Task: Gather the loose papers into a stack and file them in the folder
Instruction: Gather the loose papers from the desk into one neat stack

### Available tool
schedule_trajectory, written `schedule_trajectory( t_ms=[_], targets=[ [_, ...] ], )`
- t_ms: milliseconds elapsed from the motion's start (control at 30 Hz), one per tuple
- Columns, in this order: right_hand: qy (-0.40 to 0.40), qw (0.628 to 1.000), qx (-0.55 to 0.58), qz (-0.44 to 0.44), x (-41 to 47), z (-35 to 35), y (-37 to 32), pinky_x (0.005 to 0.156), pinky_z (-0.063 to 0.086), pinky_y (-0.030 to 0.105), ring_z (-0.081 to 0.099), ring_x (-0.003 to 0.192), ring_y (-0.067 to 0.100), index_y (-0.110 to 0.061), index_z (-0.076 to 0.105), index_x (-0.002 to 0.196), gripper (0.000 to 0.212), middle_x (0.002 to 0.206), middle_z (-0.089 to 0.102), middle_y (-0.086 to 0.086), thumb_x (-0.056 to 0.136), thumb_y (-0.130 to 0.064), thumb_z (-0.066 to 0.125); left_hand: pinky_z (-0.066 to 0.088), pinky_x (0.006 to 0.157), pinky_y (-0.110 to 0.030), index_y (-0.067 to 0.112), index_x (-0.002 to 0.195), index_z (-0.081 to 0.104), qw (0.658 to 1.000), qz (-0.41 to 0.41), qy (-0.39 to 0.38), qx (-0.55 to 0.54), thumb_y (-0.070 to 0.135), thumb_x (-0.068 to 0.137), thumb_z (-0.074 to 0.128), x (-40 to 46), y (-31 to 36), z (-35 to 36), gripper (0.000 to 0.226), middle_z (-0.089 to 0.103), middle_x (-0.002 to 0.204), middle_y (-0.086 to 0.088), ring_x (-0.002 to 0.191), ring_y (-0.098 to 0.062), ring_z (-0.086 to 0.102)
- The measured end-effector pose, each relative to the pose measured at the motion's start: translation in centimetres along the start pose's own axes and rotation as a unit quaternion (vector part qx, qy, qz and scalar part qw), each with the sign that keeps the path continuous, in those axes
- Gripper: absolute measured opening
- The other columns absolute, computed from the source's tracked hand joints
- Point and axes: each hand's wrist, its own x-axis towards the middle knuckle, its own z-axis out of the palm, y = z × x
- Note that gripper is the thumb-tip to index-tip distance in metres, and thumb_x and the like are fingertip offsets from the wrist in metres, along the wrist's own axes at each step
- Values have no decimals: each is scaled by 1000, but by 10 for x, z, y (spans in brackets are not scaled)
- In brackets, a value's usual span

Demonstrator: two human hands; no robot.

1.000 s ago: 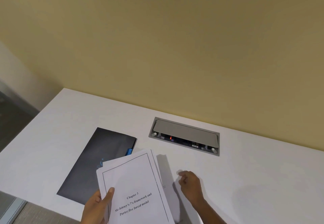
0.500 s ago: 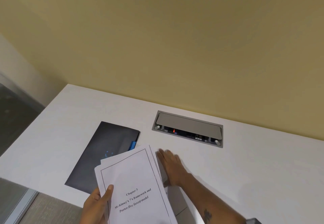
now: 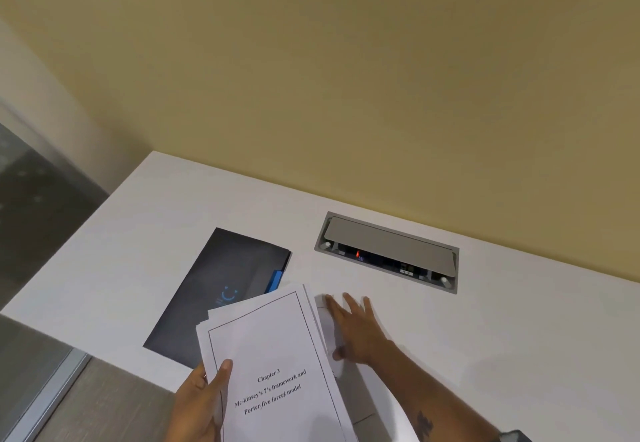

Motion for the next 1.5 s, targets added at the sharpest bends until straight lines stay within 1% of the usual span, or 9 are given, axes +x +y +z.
schedule_trajectory(
  t_ms=[100,300,433,600,733,800,1033,1200,1500],
  targets=[
    [40,996,78,22,-12,12,0,133,10,50,21,162,32,-22,12,170,114,171,33,17,84,-40,85,53,104,-63,15,118,76,1000,6,-3,11,14,95,74,1,3,6,23,82,111,-14,105,-40,77],
    [130,973,171,78,-43,35,6,112,41,31,58,132,24,-25,30,167,83,148,63,4,92,-25,65,52,105,-61,14,117,76,1000,20,-14,10,14,96,73,-5,14,22,22,81,113,-13,107,-38,75],
    [147,921,315,176,-60,41,10,99,53,25,69,125,20,-28,56,153,59,140,72,-5,96,-18,67,61,85,-44,18,115,76,999,18,-33,8,13,97,72,-11,17,29,20,84,106,-6,91,-26,82],
    [177,859,430,215,-73,44,28,79,52,8,74,102,16,-8,78,121,22,115,80,3,100,-9,73,60,75,-37,19,111,77,998,16,-55,27,13,97,71,-16,21,41,16,84,105,-5,86,-19,82],
    [193,785,543,226,-91,34,41,77,53,14,75,83,-9,-27,80,90,27,86,83,-21,99,-4,71,60,90,-48,21,117,77,995,3,-87,38,15,97,71,-21,26,55,21,83,112,-5,98,-24,81],
    [191,753,590,223,-102,27,43,77,54,9,76,90,-9,-34,81,91,31,93,83,-26,100,-6,71,58,96,-52,23,116,77,994,1,-102,47,16,97,72,-24,30,65,21,83,113,-4,102,-26,80],
    [153,678,691,196,-127,22,42,111,52,49,76,110,28,-13,81,109,15,120,79,20,103,-16,68,53,108,-55,21,124,74,979,25,-156,132,21,102,66,-36,40,98,23,81,119,-3,112,-27,77],
    [119,632,752,144,-137,16,30,96,64,46,77,115,36,-14,81,120,21,122,81,16,105,-22,67,50,108,-49,17,131,66,971,23,-142,193,28,102,64,-42,39,116,31,75,124,-5,118,-28,67],
    [76,639,755,130,-151,0,28,107,53,66,75,118,41,-18,79,126,30,124,80,15,98,-25,73,42,116,-51,10,140,59,957,-41,-134,252,30,102,64,-39,29,129,43,66,137,-13,128,-35,56]
  ],
)
